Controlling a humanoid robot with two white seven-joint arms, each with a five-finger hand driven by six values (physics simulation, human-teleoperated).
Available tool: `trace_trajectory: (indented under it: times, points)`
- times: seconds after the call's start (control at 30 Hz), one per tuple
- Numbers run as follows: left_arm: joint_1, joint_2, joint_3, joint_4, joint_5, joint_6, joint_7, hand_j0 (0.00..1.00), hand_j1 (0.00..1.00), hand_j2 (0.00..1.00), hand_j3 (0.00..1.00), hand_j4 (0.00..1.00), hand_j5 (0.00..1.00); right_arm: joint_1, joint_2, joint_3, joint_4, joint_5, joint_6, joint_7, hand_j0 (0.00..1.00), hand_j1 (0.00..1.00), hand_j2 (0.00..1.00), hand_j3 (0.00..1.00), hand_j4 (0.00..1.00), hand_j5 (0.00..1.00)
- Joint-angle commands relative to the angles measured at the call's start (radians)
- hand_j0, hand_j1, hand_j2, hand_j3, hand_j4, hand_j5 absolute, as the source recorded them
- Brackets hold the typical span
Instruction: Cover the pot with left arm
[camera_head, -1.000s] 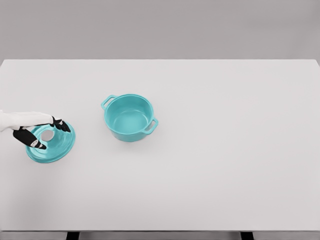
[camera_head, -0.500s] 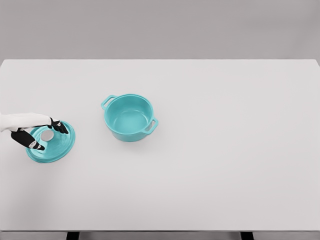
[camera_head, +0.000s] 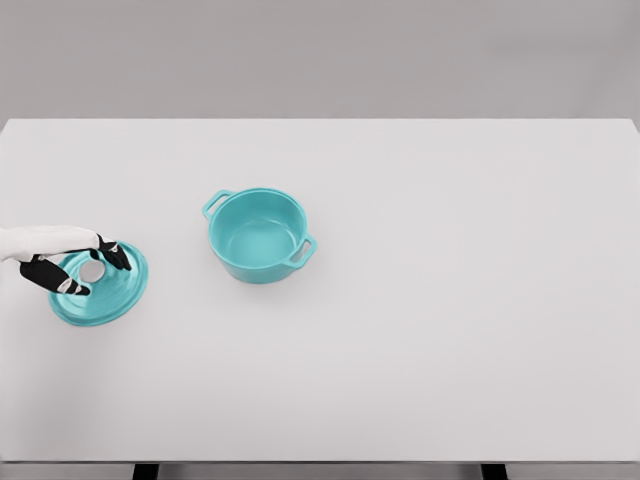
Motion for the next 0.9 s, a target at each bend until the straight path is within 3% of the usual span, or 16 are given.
trace_trajectory:
  times: [0.0,0.5,0.6,0.87]
  points:
    - [0.0,0.0,-0.001,0.006,-0.005,0.0,-0.001,0.66,0.66,0.66,0.66,0.66,0.66,0.0,0.0,0.0,0.0,0.0,0.0,0.0,1.0,1.0,1.0,1.0,1.0,1.0]
    - [0.011,-0.009,-0.002,0.007,-0.005,0.0,-0.001,0.64,0.64,0.64,0.64,0.64,0.64,0.0,0.0,0.0,0.0,0.0,0.0,0.0,1.0,1.0,1.0,1.0,1.0,1.0]
    - [0.015,-0.009,-0.002,0.007,-0.005,0.0,-0.001,0.54,0.54,0.54,0.54,0.54,0.54,0.0,0.0,0.0,0.0,0.0,0.0,0.0,1.0,1.0,1.0,1.0,1.0,1.0]
    - [0.014,0.002,-0.001,0.006,-0.003,-0.002,-0.001,0.47,0.47,0.47,0.47,0.47,0.47,0.0,0.0,0.0,0.0,0.0,0.0,0.0,1.0,1.0,1.0,1.0,1.0,1.0]
